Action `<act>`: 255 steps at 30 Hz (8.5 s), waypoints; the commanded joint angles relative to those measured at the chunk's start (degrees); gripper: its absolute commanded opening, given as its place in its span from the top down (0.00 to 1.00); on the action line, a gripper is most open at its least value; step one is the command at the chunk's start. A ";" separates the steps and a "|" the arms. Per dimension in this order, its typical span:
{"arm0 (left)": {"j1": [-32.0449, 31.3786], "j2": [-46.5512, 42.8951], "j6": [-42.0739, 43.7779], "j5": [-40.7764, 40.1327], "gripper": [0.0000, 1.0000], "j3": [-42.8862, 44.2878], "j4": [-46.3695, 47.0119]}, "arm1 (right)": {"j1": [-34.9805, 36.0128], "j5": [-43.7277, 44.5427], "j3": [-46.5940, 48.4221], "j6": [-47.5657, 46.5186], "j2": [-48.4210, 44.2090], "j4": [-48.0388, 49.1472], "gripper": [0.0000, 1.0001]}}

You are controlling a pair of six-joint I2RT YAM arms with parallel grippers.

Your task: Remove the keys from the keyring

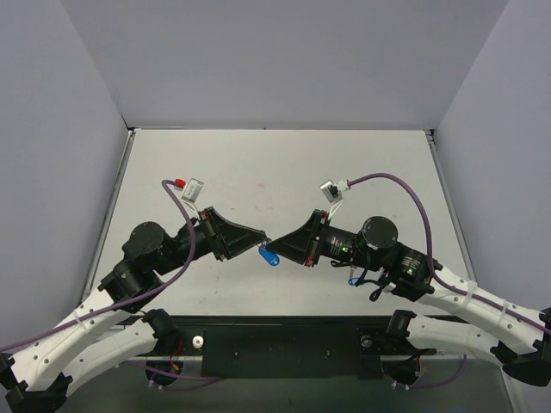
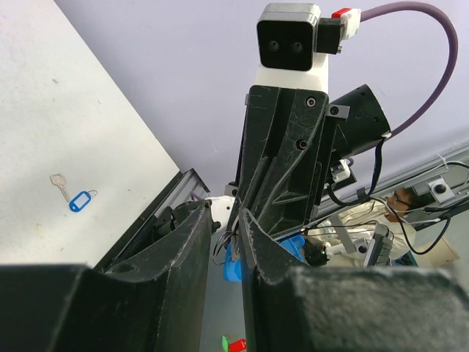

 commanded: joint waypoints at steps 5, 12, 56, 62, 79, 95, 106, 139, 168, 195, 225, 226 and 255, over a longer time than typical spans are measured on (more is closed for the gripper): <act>-0.24 -0.40 0.21 2.05 0.90 -0.30 4.19 | 0.44 0.38 3.22 -0.95 0.12 3.02 1.00; -0.33 -0.58 0.12 1.44 1.00 -0.12 3.75 | 0.61 0.21 3.83 -1.21 0.65 2.58 0.90; -0.86 -4.27 4.60 -3.31 0.33 3.48 -8.56 | 1.84 -1.99 3.92 -2.53 -0.67 2.40 1.00; -0.86 -5.23 5.21 -0.95 0.41 3.48 -7.51 | 2.20 -2.60 3.83 -2.79 -1.02 2.22 1.00; -0.86 -3.91 8.11 6.97 0.53 6.03 -8.03 | 3.87 -4.89 5.50 -4.29 -0.93 0.29 1.00; -0.86 -7.60 8.11 7.15 0.48 6.03 -6.46 | 4.57 -6.74 5.85 -4.38 -1.90 0.55 1.00; -0.94 -8.13 6.36 9.52 0.49 2.26 -0.74 | 4.75 -6.21 6.47 -4.02 -1.28 1.96 1.00; -1.56 -6.11 4.60 11.02 1.00 -1.26 6.21 | 4.92 -6.56 7.09 -3.85 1.00 3.37 1.00; -10.35 -4.18 1.87 -6.30 0.51 0.49 -1.75 | 4.92 -2.25 7.09 -7.01 0.48 1.17 1.00; -10.35 1.01 16.82 2.66 0.72 13.68 -16.91 | 5.18 -9.37 9.46 -5.60 1.79 -1.64 1.00; -10.35 -0.93 9.61 -4.10 1.00 11.31 -11.29 | 5.18 -5.86 7.26 -6.66 -1.55 0.03 0.76; -10.35 -0.75 9.52 -4.10 1.00 11.13 -11.11 | 5.18 -6.03 7.35 -6.49 -1.20 0.11 0.75; -10.53 -0.57 12.42 -5.59 0.43 16.05 -18.66 | 5.27 -7.97 7.52 -6.83 -0.40 -0.59 1.00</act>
